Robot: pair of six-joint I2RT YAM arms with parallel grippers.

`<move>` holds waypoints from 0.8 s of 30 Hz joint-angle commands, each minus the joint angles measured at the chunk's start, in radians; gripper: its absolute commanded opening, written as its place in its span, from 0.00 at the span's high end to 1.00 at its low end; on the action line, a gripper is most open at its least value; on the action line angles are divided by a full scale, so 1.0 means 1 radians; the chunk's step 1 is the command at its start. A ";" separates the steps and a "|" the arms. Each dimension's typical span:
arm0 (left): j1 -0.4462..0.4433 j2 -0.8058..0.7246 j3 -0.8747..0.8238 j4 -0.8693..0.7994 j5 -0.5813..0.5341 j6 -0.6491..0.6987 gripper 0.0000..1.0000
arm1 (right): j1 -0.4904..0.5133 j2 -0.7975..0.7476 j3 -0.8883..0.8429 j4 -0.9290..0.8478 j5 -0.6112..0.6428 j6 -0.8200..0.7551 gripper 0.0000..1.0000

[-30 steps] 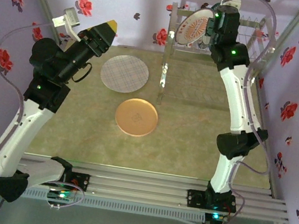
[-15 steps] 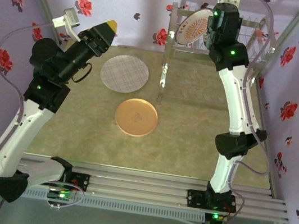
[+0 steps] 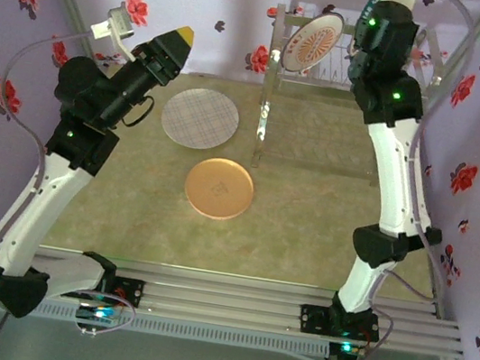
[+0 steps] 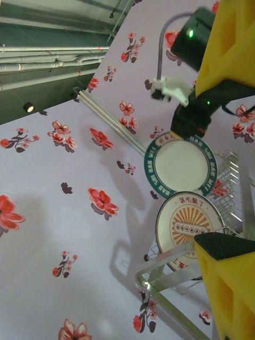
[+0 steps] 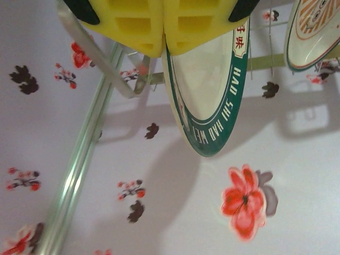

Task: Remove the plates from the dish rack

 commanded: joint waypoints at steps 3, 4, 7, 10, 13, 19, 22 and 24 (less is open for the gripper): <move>-0.028 0.036 0.077 0.027 0.012 -0.014 0.33 | -0.033 -0.152 -0.057 0.069 -0.005 0.063 1.00; -0.035 0.049 0.091 0.014 0.011 -0.011 0.33 | -0.047 -0.183 -0.093 0.068 -0.029 0.100 1.00; -0.069 0.085 0.124 -0.007 0.012 0.004 0.33 | -0.079 -0.283 -0.213 0.091 -0.085 0.172 1.00; -0.108 0.136 0.176 -0.048 0.021 0.029 0.33 | -0.100 -0.372 -0.309 0.099 -0.129 0.226 1.00; -0.148 0.193 0.236 -0.105 0.034 0.057 0.33 | -0.110 -0.461 -0.406 0.116 -0.189 0.283 1.00; -0.206 0.334 0.386 -0.240 0.095 0.097 0.34 | -0.113 -0.600 -0.581 0.130 -0.338 0.403 1.00; -0.228 0.403 0.462 -0.302 0.131 0.120 0.34 | -0.113 -0.649 -0.644 0.122 -0.423 0.435 1.00; -0.241 0.444 0.501 -0.330 0.150 0.126 0.33 | -0.112 -0.682 -0.695 0.135 -0.481 0.456 1.00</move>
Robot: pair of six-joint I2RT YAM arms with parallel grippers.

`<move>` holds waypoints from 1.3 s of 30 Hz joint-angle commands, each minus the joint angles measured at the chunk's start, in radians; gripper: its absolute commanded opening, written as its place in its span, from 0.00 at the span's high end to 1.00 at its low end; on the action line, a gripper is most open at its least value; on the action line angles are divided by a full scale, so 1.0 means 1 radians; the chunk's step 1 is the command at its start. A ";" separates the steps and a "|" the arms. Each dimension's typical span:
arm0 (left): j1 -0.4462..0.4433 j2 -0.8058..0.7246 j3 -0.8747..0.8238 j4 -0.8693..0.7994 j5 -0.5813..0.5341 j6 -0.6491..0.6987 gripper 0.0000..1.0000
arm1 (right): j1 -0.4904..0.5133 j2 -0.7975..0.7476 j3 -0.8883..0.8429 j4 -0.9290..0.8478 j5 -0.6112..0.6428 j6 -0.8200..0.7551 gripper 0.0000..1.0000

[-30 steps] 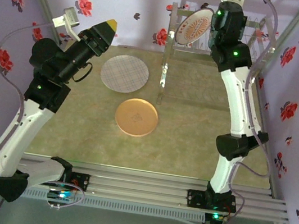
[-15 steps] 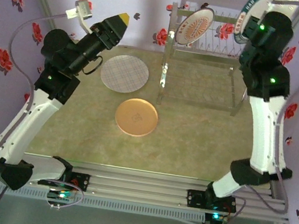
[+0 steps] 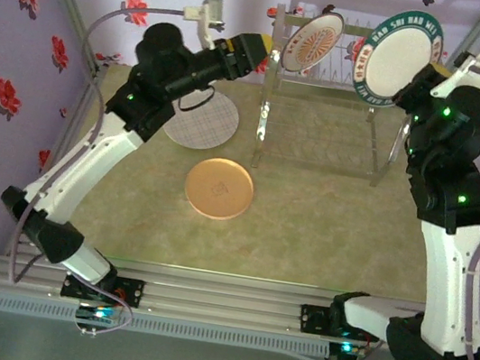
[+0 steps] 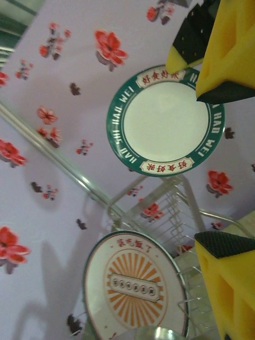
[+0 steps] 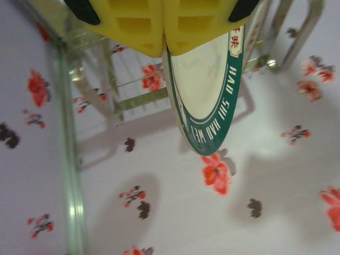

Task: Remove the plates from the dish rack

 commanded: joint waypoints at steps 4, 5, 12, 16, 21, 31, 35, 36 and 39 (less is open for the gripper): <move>-0.030 0.097 0.117 -0.118 0.088 0.035 0.33 | -0.006 -0.076 -0.088 0.097 -0.234 0.129 1.00; -0.034 0.108 0.127 -0.130 0.091 0.039 0.34 | -0.006 -0.077 -0.090 0.097 -0.271 0.142 1.00; -0.048 0.134 0.140 -0.166 0.088 0.059 0.34 | -0.006 -0.066 -0.097 0.098 -0.430 0.232 1.00; -0.047 0.127 0.126 -0.173 0.080 0.051 0.40 | -0.006 -0.040 -0.092 0.106 -0.501 0.273 1.00; -0.047 0.110 0.099 -0.167 0.072 0.038 0.48 | -0.006 -0.016 -0.099 0.142 -0.575 0.328 1.00; -0.044 0.075 0.059 -0.166 0.043 0.018 0.95 | -0.009 -0.004 -0.123 0.133 -0.602 0.349 1.00; -0.033 0.066 0.045 -0.148 0.054 -0.015 1.00 | -0.010 -0.003 -0.136 0.131 -0.606 0.344 1.00; -0.029 0.066 0.040 -0.139 0.065 -0.027 1.00 | -0.010 -0.003 -0.137 0.127 -0.607 0.341 1.00; -0.011 0.061 0.014 -0.077 0.097 -0.087 1.00 | -0.011 0.000 -0.137 0.117 -0.609 0.332 0.90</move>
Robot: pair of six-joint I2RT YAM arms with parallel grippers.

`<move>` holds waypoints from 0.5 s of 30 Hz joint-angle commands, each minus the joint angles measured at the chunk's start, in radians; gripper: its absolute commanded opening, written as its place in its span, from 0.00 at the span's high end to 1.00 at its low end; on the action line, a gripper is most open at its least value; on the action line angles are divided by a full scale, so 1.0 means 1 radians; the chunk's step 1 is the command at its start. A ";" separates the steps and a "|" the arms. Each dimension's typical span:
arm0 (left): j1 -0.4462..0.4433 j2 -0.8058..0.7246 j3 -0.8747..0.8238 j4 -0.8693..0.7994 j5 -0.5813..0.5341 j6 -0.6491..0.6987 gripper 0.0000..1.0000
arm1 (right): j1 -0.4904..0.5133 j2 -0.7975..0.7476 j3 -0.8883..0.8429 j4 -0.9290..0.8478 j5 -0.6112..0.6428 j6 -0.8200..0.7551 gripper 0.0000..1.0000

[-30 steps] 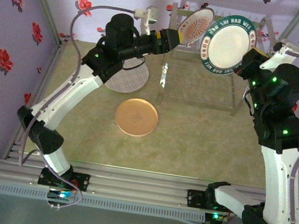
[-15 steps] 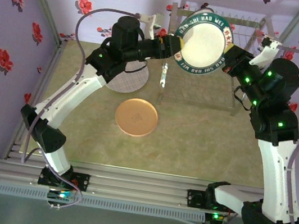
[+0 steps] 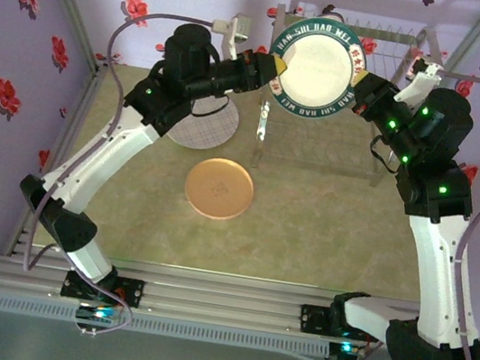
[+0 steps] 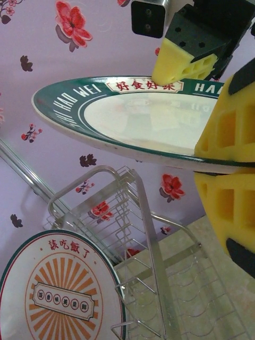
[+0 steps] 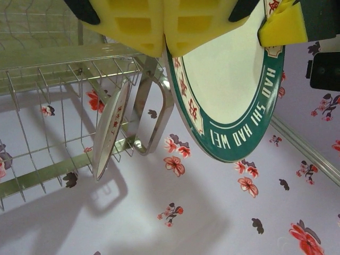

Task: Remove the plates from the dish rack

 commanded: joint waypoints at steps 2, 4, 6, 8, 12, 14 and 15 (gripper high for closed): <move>0.028 -0.017 -0.069 0.118 0.039 -0.074 1.00 | 0.008 -0.009 0.000 0.034 -0.034 -0.009 0.66; 0.044 -0.034 -0.093 0.144 0.047 -0.099 1.00 | 0.008 -0.012 0.007 0.012 -0.026 -0.040 0.48; 0.059 -0.056 -0.116 0.137 0.056 -0.098 1.00 | 0.009 -0.009 0.022 -0.029 -0.023 -0.089 0.35; 0.078 -0.086 -0.154 0.111 0.070 -0.083 1.00 | 0.010 0.004 0.051 -0.102 -0.028 -0.148 0.28; 0.122 -0.174 -0.283 0.085 0.088 -0.077 1.00 | 0.024 0.000 0.072 -0.203 -0.037 -0.257 0.23; 0.148 -0.228 -0.363 0.049 0.093 -0.067 1.00 | 0.050 -0.006 0.077 -0.254 -0.029 -0.319 0.23; 0.162 -0.253 -0.399 0.037 0.098 -0.065 1.00 | 0.069 -0.003 0.085 -0.283 -0.015 -0.345 0.23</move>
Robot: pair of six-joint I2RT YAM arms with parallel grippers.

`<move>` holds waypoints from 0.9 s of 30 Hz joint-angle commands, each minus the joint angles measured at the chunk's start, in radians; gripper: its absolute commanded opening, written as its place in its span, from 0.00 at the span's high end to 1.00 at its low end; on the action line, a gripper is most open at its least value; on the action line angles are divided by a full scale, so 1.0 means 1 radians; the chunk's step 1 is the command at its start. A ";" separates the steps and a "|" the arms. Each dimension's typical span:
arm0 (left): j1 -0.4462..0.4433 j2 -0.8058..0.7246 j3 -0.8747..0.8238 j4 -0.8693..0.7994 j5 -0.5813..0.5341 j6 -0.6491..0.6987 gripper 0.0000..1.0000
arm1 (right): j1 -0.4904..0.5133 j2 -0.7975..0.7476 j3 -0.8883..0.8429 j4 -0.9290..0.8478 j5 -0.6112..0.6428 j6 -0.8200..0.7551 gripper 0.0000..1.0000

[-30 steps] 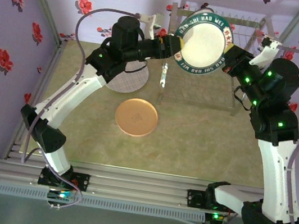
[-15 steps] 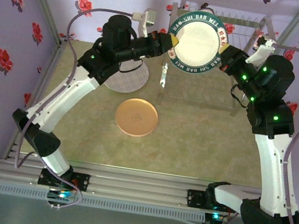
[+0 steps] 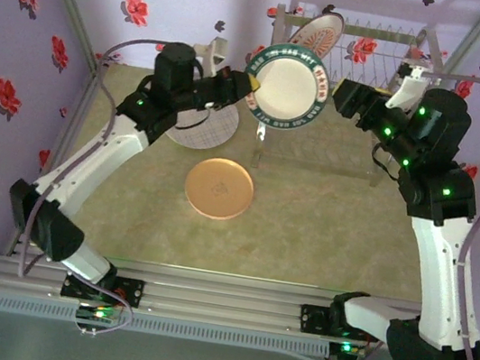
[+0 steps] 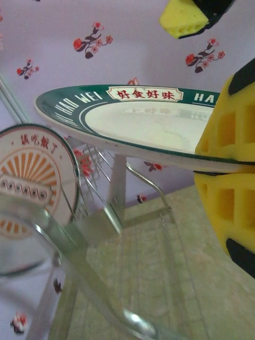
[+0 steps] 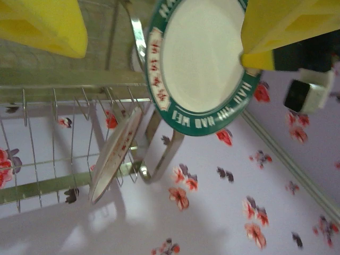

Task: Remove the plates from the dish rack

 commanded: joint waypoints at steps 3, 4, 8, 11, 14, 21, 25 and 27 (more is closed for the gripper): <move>0.073 -0.171 -0.158 -0.044 0.058 0.016 1.00 | 0.119 0.004 0.054 -0.205 0.071 -0.207 0.23; 0.087 -0.194 -0.194 -0.066 0.060 0.029 1.00 | 0.154 0.007 0.056 -0.230 0.099 -0.229 0.23; 0.152 -0.277 -0.362 -0.096 0.061 0.042 1.00 | 0.278 0.001 0.030 -0.261 0.193 -0.302 0.23; 0.186 -0.319 -0.485 -0.090 0.055 0.039 1.00 | 0.351 0.001 0.011 -0.264 0.230 -0.338 0.22; 0.202 -0.342 -0.582 -0.119 0.021 0.047 1.00 | 0.388 0.005 0.001 -0.268 0.248 -0.350 0.22; 0.211 -0.317 -0.744 -0.125 -0.029 0.063 1.00 | 0.409 0.009 -0.015 -0.245 0.256 -0.340 0.22; 0.209 -0.269 -0.797 -0.080 -0.030 0.060 1.00 | 0.411 0.011 -0.025 -0.242 0.261 -0.333 0.22; 0.208 -0.239 -0.806 -0.068 -0.031 0.062 1.00 | 0.413 0.010 -0.029 -0.238 0.262 -0.330 0.22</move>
